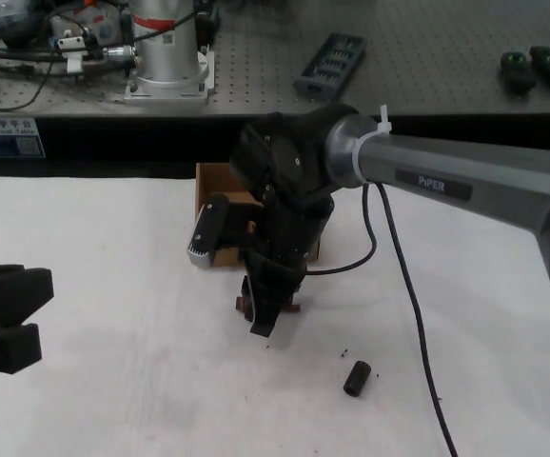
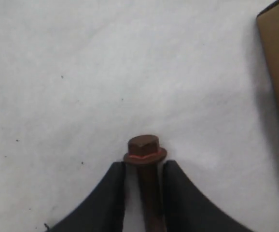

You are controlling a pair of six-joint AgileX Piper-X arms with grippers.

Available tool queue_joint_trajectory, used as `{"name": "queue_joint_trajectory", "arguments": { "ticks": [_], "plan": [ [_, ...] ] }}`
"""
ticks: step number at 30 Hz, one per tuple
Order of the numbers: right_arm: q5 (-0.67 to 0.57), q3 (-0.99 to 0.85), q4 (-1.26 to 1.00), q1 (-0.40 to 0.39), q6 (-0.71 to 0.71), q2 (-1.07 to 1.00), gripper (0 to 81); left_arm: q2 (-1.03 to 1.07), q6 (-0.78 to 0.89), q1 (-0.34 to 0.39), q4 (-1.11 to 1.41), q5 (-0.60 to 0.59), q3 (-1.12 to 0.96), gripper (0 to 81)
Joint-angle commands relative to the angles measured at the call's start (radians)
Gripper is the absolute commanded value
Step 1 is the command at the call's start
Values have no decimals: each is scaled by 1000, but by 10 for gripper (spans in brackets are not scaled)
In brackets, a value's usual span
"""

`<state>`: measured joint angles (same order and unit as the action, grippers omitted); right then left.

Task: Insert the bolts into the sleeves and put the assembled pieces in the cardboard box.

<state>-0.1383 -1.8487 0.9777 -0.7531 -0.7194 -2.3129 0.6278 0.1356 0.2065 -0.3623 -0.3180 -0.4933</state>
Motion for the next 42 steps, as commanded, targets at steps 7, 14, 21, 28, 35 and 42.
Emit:
{"name": "queue_joint_trajectory", "arguments": {
  "ticks": [7, 14, 21, 28, 35, 42],
  "plan": [
    [35, -3, -13, 1, 8, -15, 66, -8, -16, -3, -2, -2, -4, 188],
    [61, -5, -31, 15, 100, 2, 50, -41, -16, -3, -2, -2, -4, 188],
    [-12, -5, 17, 58, 214, 131, 50, -7, -16, -3, -2, -70, -4, 188],
    [-29, -3, 149, 119, 252, 344, 50, 86, -68, 5, 7, -88, -3, 188],
    [-98, -3, 269, 155, 308, 540, 49, 270, -93, 112, 103, -88, -3, 188],
    [-202, 161, 123, 174, 404, 741, 49, 473, -1, 252, 304, -3, -16, 188]
  ]
}}
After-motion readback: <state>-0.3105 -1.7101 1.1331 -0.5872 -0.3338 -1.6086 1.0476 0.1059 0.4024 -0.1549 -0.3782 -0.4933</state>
